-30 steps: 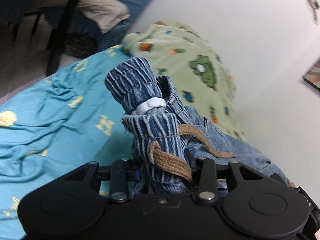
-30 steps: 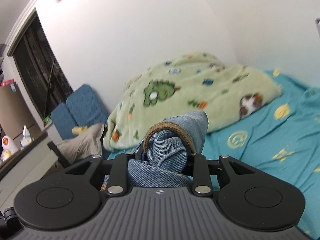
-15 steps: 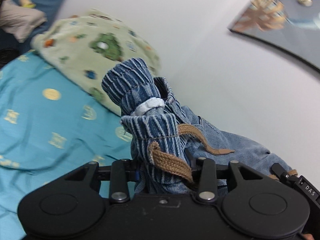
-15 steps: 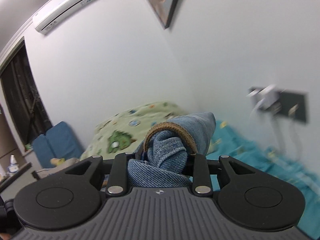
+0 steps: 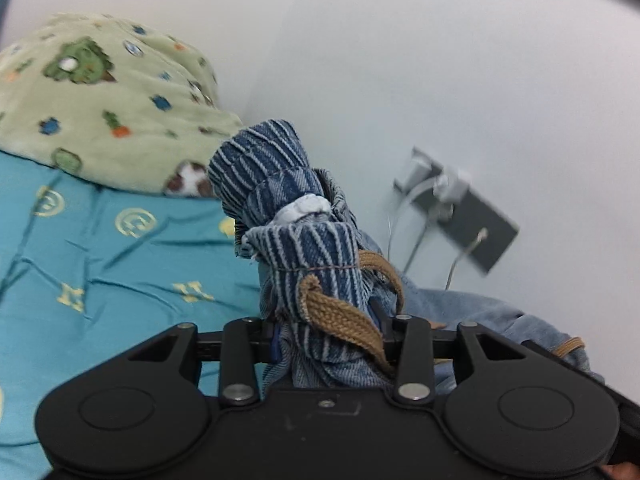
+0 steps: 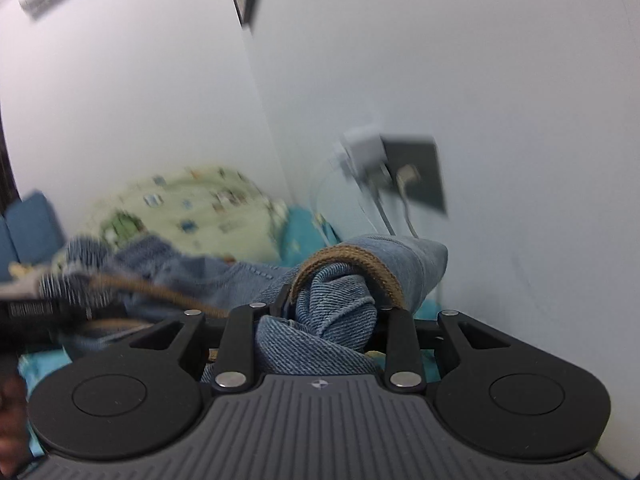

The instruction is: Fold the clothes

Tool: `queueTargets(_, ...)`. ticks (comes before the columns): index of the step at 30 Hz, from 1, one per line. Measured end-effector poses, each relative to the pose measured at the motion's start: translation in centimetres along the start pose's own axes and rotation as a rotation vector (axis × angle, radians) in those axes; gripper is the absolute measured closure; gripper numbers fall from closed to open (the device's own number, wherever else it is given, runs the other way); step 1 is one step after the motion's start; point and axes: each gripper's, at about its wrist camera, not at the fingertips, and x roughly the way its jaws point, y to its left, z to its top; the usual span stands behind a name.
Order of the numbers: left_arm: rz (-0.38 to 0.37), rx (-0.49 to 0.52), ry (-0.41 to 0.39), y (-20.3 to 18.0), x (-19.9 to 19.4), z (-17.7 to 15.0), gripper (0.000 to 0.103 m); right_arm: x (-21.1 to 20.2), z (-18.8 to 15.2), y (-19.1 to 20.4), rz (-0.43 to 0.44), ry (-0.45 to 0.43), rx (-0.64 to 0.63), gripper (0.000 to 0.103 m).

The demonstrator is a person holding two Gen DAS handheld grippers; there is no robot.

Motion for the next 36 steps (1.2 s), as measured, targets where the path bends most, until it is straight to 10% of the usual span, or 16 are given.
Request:
queueTargets(14,-0.016,0.063,0.139,3.6,6.6,-5.0,0.063,6.3,-8.9,-4.8,-0.115,0.299,0.161,0.071)
queueTargets(21,-0.022,0.126,0.174,3.6,6.0,-5.1,0.055,5.3,-8.8,-3.8,-0.155,0.304,0.152,0.070)
queueTargets(28,0.035,0.214,0.160,3.3,1.0,-3.3,0.031,1.6,-6.6,-3.2,-0.193,0.297,0.175,0.040)
queueTargets(36,0.104,0.292,0.002,2.3,-11.6,0.3,0.011,-5.4,-0.7,1.4,-0.150,0.172,0.094,0.037)
